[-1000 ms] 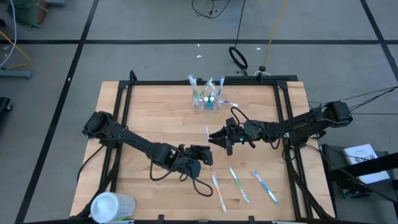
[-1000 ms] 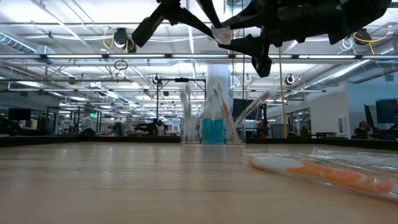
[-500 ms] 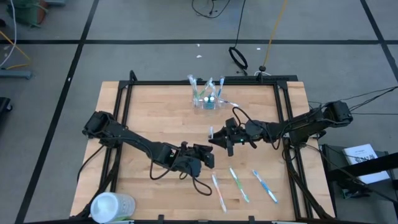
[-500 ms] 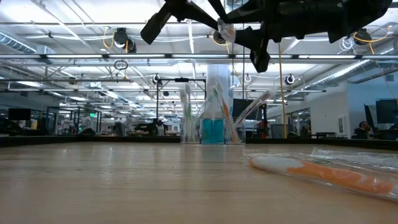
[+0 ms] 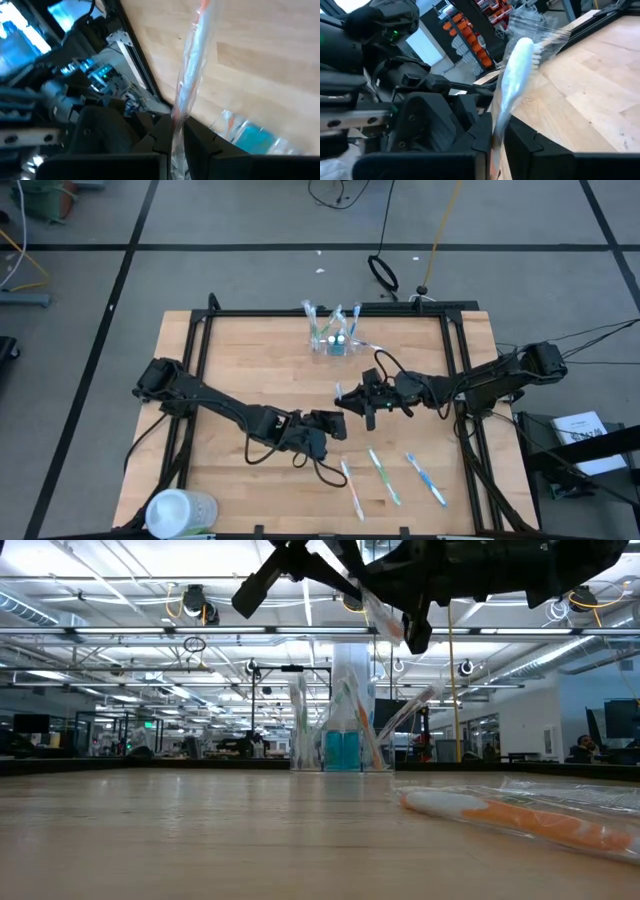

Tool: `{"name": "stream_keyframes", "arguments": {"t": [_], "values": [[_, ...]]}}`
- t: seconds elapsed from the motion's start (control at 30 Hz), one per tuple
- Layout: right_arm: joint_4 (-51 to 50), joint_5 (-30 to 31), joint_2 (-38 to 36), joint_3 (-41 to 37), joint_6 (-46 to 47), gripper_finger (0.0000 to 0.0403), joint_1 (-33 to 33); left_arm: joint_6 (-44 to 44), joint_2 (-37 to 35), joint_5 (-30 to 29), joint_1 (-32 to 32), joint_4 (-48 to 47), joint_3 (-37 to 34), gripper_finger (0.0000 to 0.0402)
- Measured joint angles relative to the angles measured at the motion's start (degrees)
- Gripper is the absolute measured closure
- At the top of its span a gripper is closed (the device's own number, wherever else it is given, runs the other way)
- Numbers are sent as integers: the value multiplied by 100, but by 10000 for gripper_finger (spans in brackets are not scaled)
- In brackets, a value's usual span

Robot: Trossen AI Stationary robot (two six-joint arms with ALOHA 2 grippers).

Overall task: Pick & Place toothbrushing station
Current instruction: Put the orange toothbrush into the transparent organizer

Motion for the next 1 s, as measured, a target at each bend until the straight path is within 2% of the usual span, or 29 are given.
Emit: {"name": "stream_keyframes", "arguments": {"t": [0.17,0.43,0.6,0.77,1.0], "values": [[-98,12,-1,4,-176,391,-12,-1235,2,28,54,-12,0,354],[-362,4,11,-11,-273,381,-98,-2514,-4,-175,-31,83,0,273],[-539,4,11,-11,-722,391,-173,-3482,-74,-285,-277,49,0,245],[-734,4,11,-11,-789,385,-268,-4559,-634,-288,-305,-288,0,241],[-745,4,9,-9,-1117,387,-271,-7150,-1770,442,386,-1557,4,240]]}}
